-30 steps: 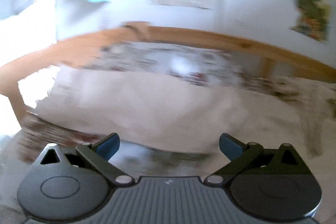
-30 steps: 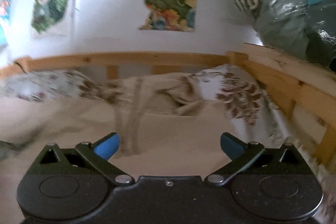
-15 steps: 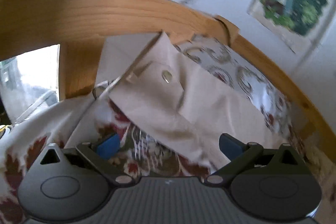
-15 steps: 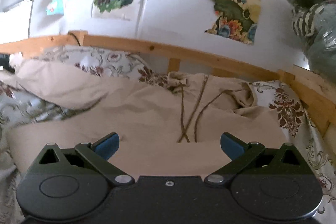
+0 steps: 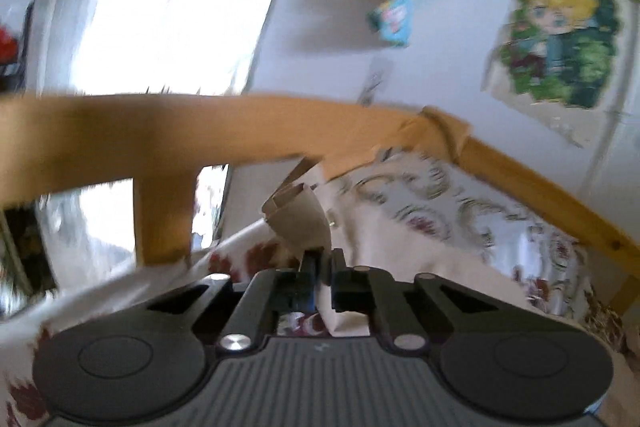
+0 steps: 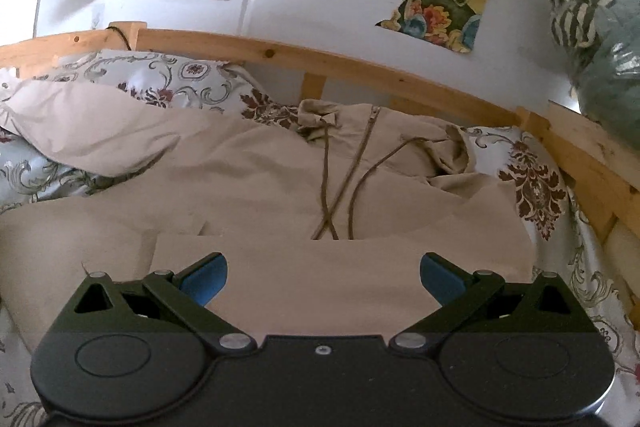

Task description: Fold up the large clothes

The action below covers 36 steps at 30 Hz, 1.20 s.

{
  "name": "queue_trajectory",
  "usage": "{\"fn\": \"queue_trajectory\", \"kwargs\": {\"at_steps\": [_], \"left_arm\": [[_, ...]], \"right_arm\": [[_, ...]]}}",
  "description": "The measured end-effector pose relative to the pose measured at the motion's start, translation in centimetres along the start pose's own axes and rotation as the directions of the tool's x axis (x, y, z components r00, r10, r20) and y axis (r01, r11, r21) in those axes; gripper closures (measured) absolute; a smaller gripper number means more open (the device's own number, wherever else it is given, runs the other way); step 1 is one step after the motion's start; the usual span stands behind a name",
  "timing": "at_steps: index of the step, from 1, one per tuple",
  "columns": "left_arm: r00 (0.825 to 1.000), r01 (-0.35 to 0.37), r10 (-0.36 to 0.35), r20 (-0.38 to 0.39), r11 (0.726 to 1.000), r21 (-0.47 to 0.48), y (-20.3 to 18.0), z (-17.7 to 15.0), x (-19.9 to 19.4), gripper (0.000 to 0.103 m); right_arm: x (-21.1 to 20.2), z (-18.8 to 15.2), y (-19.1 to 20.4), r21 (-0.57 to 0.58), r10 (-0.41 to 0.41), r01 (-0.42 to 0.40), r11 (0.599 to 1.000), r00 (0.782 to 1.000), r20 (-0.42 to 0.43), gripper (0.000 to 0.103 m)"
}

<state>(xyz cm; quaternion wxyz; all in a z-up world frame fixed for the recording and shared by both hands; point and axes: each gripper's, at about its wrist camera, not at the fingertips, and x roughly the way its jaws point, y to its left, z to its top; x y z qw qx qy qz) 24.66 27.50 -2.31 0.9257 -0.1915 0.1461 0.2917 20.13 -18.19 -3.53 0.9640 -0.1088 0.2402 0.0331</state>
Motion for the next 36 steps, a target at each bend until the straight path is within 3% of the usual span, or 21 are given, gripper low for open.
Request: {"fn": "queue_trajectory", "kwargs": {"at_steps": [3, 5, 7, 9, 12, 14, 18, 20, 21, 23, 27, 30, 33, 34, 35, 36], "left_arm": [[0.993, 0.087, -0.094, 0.073, 0.992, 0.094, -2.0, 0.5, -2.2, 0.102], [0.976, 0.165, -0.185, 0.114, 0.973, 0.163, -4.0, 1.4, -4.0, 0.102], [0.944, 0.253, -0.292, 0.156, 0.939, 0.233, -6.6, 2.3, -5.8, 0.102], [0.892, 0.337, -0.409, 0.19, 0.885, 0.322, -9.6, 2.8, -8.1, 0.102], [0.784, 0.467, -0.588, 0.199, 0.77, 0.435, -14.2, 2.6, -12.3, 0.102], [0.7, 0.563, -0.696, 0.161, 0.676, 0.475, -17.3, 1.8, -14.7, 0.102], [0.519, 0.72, -0.855, -0.002, 0.436, 0.54, -23.1, -2.5, -19.0, 0.102], [0.457, 0.761, -0.885, -0.087, 0.338, 0.554, -25.4, -5.6, -20.2, 0.102], [0.437, 0.776, -0.891, -0.128, 0.3, 0.555, -26.4, -7.3, -20.6, 0.102], [0.419, 0.795, -0.884, -0.209, 0.245, 0.555, -28.1, -11.2, -21.0, 0.102], [0.406, 0.852, -0.832, -0.377, 0.196, 0.486, -29.1, -17.7, -20.7, 0.102], [0.399, 0.884, -0.774, -0.492, 0.182, 0.431, -28.6, -21.2, -20.3, 0.101], [0.375, 0.901, -0.742, -0.555, 0.152, 0.406, -27.5, -22.4, -19.7, 0.099], [0.373, 0.901, -0.738, -0.562, 0.145, 0.409, -27.0, -22.5, -19.7, 0.09], [0.374, 0.9, -0.737, -0.564, 0.14, 0.414, -26.6, -22.5, -19.9, 0.064], [0.375, 0.897, -0.738, -0.56, 0.139, 0.419, -26.3, -22.3, -20.0, 0.047]], "right_arm": [[-0.2, 0.1, -0.3, 0.01, -0.006, 0.007, 1.0, 1.0, -0.004, 0.001], [-0.3, 0.2, -0.7, 0.025, -0.013, 0.013, 1.0, 1.0, -0.007, 0.001], [-0.3, 0.3, -1.1, 0.039, -0.024, 0.024, 0.999, 1.0, -0.014, 0.001], [-0.4, 0.3, -1.5, 0.044, -0.034, 0.035, 0.998, 0.999, -0.008, 0.001], [-0.3, 0.0, -2.7, 0.043, -0.07, 0.07, 0.997, 0.997, 0.008, 0.001], [0.0, -0.2, -4.0, 0.048, -0.115, 0.115, 0.992, 0.993, 0.006, 0.001], [0.3, -0.4, -8.4, 0.172, -0.202, 0.203, 0.964, 0.979, -0.026, 0.001], [-0.1, -0.9, -11.1, 0.245, -0.249, 0.248, 0.937, 0.968, -0.028, 0.001], [-0.4, -1.1, -12.5, 0.282, -0.281, 0.28, 0.918, 0.959, -0.038, 0.001], [-0.7, -1.8, -15.0, 0.344, -0.335, 0.339, 0.876, 0.939, -0.073, 0.001], [-1.2, -3.3, -18.5, 0.394, -0.417, 0.436, 0.809, 0.899, -0.138, 0.001], [-1.2, -4.0, -19.8, 0.429, -0.415, 0.444, 0.787, 0.895, -0.164, 0.001], [-0.9, -4.2, -19.6, 0.43, -0.397, 0.428, 0.795, 0.903, -0.165, 0.001], [-0.8, -4.1, -19.4, 0.421, -0.39, 0.422, 0.803, 0.906, -0.163, 0.001], [-0.7, -4.0, -19.0, 0.408, -0.383, 0.415, 0.813, 0.91, -0.161, 0.001], [-0.5, -4.0, -18.7, 0.395, -0.373, 0.405, 0.824, 0.914, -0.16, 0.001]]}}
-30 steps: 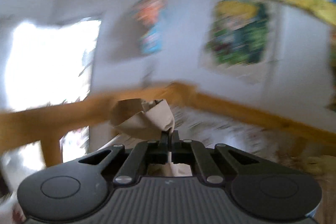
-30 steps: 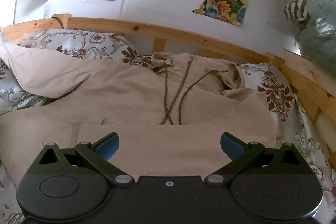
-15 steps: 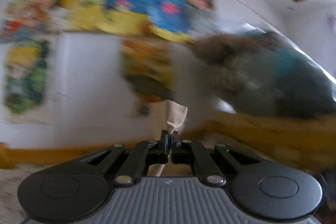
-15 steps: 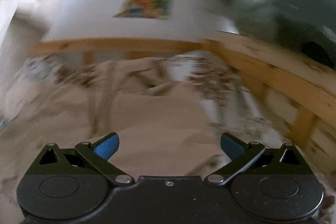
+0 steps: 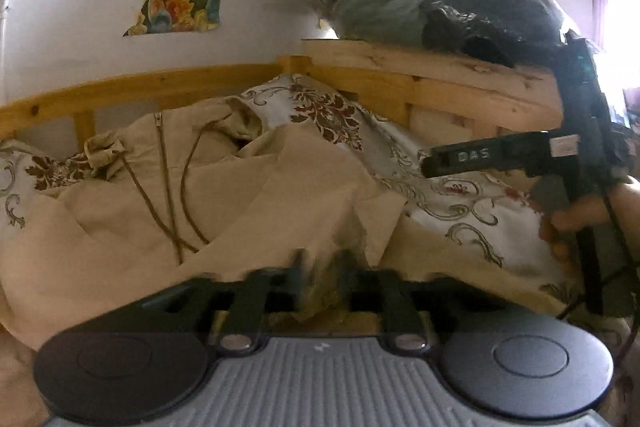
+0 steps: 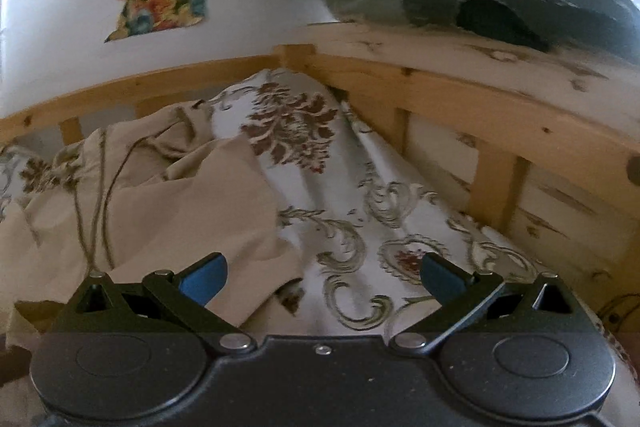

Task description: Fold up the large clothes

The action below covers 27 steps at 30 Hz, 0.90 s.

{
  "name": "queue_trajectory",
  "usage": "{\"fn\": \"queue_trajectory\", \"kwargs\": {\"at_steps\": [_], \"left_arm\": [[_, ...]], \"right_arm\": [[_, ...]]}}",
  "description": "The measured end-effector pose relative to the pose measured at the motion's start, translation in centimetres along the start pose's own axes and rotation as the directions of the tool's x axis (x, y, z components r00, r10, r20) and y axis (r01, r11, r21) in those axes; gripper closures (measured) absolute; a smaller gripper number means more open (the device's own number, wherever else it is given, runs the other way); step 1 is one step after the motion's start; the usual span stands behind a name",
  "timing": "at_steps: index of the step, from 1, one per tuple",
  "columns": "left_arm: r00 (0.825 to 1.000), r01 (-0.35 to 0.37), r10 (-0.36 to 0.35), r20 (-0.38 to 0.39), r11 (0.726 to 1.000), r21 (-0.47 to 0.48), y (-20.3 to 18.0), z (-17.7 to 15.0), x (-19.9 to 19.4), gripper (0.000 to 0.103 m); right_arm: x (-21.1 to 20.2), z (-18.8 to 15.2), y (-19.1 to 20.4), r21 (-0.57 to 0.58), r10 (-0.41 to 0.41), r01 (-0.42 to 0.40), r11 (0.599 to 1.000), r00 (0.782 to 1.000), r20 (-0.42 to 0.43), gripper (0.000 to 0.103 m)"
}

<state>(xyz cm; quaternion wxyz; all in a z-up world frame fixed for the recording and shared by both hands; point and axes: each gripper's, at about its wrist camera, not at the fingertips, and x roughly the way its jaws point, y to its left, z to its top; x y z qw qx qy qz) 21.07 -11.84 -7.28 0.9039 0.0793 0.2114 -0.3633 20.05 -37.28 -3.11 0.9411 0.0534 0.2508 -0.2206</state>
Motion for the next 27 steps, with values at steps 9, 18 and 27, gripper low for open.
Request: {"fn": "queue_trajectory", "kwargs": {"at_steps": [9, 18, 27], "left_arm": [[0.994, -0.108, 0.109, 0.018, 0.991, -0.074, 4.3, 1.6, -4.3, 0.011], [0.816, -0.573, 0.568, -0.108, 0.769, -0.283, 17.2, -0.9, -3.4, 0.014], [0.819, -0.532, 0.542, -0.19, 0.591, -0.607, 27.7, -4.5, -2.2, 0.043]], "right_arm": [[0.2, -0.9, 3.3, -0.07, 0.163, -0.169, 0.983, 0.984, -0.078, 0.001], [0.2, -3.3, 7.7, -0.195, 0.322, -0.349, 0.917, 0.934, -0.153, 0.012], [1.9, -4.5, 9.7, -0.215, 0.342, -0.377, 0.901, 0.922, -0.182, 0.026]]}}
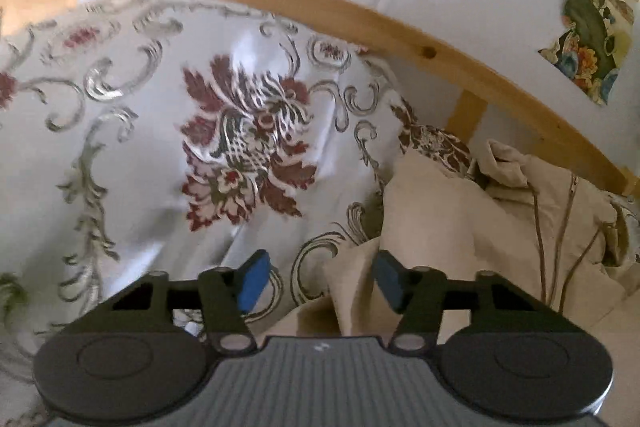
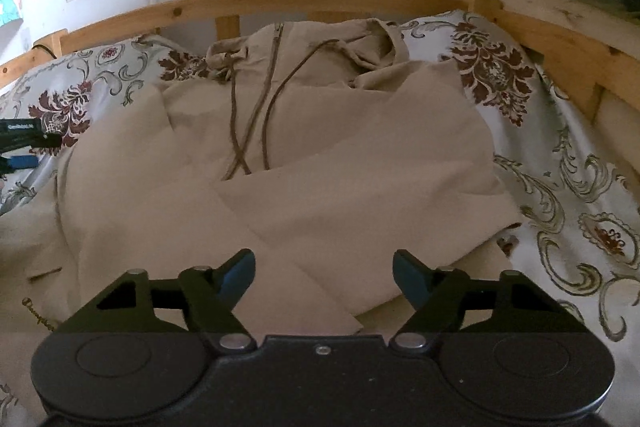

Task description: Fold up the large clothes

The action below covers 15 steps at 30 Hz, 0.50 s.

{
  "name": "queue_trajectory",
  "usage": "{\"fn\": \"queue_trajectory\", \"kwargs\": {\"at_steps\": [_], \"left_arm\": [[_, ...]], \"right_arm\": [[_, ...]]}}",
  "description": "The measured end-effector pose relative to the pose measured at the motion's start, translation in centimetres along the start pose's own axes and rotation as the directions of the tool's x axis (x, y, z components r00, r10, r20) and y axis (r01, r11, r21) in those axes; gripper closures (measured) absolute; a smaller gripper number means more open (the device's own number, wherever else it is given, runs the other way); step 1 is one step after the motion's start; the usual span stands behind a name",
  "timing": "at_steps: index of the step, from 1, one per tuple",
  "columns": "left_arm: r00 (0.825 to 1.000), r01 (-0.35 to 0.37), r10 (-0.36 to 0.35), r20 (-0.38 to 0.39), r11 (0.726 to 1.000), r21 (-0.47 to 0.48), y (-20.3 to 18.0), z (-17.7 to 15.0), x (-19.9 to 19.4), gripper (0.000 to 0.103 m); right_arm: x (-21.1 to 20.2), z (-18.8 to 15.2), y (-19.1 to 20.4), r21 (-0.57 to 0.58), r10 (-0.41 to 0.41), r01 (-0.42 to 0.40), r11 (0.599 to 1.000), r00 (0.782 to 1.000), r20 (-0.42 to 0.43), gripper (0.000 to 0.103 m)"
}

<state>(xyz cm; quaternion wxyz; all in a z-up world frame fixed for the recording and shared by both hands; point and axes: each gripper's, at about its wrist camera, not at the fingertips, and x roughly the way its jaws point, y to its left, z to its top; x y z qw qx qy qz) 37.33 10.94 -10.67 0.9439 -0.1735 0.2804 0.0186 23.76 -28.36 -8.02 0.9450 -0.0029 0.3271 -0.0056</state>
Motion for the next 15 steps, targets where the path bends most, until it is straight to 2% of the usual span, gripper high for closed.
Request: {"fn": "queue_trajectory", "kwargs": {"at_steps": [4, 6, 7, 8, 9, 11, 12, 14, 15], "left_arm": [[0.993, 0.088, -0.088, -0.082, 0.996, -0.01, 0.5, -0.1, 1.4, 0.048], [0.987, 0.13, -0.131, -0.096, 0.991, -0.016, 0.9, -0.1, 1.8, 0.07], [0.986, 0.127, -0.129, -0.104, 0.992, -0.021, 0.8, -0.3, 1.9, 0.088], [0.987, 0.109, -0.112, -0.112, 0.994, -0.032, 0.8, -0.3, 2.0, 0.092], [0.985, 0.115, -0.121, -0.121, 0.992, -0.058, 1.1, -0.2, 2.1, 0.095], [0.98, 0.127, -0.147, -0.132, 0.981, -0.143, 1.9, -0.3, 1.8, 0.098], [0.98, 0.133, -0.155, -0.127, 0.977, -0.167, 2.0, -0.2, 1.6, 0.098], [0.98, 0.146, -0.167, -0.112, 0.973, -0.181, 2.0, 0.0, 1.1, 0.099], [0.978, 0.154, -0.177, -0.108, 0.968, -0.197, 2.1, 0.1, 1.0, 0.099]], "right_arm": [[0.3, 0.1, 0.8, -0.008, 0.034, -0.034, 0.999, 0.998, 0.055, 0.028], [0.4, 0.6, 1.4, 0.002, 0.075, -0.075, 0.997, 0.995, 0.07, 0.029], [0.3, 0.9, 1.8, 0.009, 0.098, -0.099, 0.995, 0.992, 0.081, 0.03], [0.3, 1.4, 2.2, 0.025, 0.129, -0.132, 0.991, 0.987, 0.092, 0.031], [0.6, 1.9, 2.5, 0.042, 0.155, -0.159, 0.986, 0.983, 0.095, 0.035], [1.8, 3.6, 3.7, 0.024, 0.219, -0.222, 0.975, 0.972, 0.09, 0.057], [2.8, 4.8, 4.7, -0.025, 0.238, -0.237, 0.971, 0.968, 0.084, 0.073], [5.1, 7.4, 7.2, -0.11, 0.256, -0.247, 0.963, 0.964, 0.071, 0.077], [6.4, 9.0, 8.5, -0.129, 0.289, -0.279, 0.952, 0.954, 0.073, 0.077]]}}
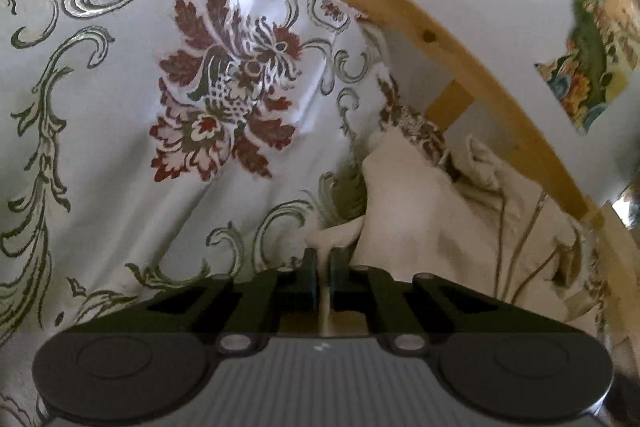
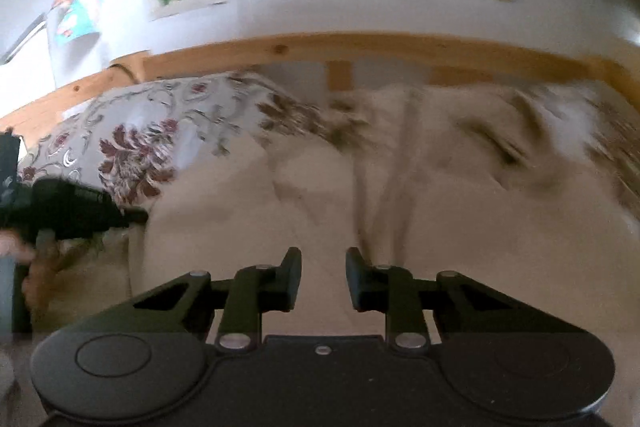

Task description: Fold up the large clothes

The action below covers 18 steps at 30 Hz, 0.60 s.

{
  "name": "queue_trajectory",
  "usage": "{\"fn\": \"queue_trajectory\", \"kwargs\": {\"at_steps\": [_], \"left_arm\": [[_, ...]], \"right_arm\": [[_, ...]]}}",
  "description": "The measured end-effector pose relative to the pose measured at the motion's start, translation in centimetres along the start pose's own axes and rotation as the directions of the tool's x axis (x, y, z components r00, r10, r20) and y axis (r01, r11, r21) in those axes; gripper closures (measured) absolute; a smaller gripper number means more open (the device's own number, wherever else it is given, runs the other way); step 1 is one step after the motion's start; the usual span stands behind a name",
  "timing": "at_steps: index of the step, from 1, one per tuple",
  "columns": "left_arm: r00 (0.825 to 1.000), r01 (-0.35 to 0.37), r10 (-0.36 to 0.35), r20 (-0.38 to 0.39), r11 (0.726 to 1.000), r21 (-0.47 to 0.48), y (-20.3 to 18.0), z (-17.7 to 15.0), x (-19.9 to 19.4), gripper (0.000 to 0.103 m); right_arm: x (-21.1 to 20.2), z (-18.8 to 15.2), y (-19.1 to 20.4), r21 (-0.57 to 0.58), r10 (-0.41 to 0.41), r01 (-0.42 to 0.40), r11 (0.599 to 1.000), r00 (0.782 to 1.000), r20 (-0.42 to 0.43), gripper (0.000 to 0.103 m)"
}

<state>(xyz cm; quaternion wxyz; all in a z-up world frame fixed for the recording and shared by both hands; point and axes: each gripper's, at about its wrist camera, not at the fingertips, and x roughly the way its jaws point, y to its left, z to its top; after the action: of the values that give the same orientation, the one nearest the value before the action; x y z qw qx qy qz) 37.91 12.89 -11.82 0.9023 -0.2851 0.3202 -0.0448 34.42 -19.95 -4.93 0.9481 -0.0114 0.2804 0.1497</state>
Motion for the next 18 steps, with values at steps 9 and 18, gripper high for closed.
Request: {"fn": "queue_trajectory", "kwargs": {"at_steps": [9, 18], "left_arm": [[0.992, 0.111, -0.122, -0.031, 0.965, -0.238, 4.0, 1.7, 0.2, 0.099], [0.997, 0.073, -0.079, -0.019, 0.971, -0.229, 4.2, 2.2, 0.2, 0.099]], "right_arm": [[16.7, 10.0, 5.2, 0.029, 0.107, -0.106, 0.994, 0.993, -0.057, 0.045], [22.4, 11.3, 6.8, 0.045, 0.126, -0.121, 0.992, 0.98, -0.151, 0.101]]}}
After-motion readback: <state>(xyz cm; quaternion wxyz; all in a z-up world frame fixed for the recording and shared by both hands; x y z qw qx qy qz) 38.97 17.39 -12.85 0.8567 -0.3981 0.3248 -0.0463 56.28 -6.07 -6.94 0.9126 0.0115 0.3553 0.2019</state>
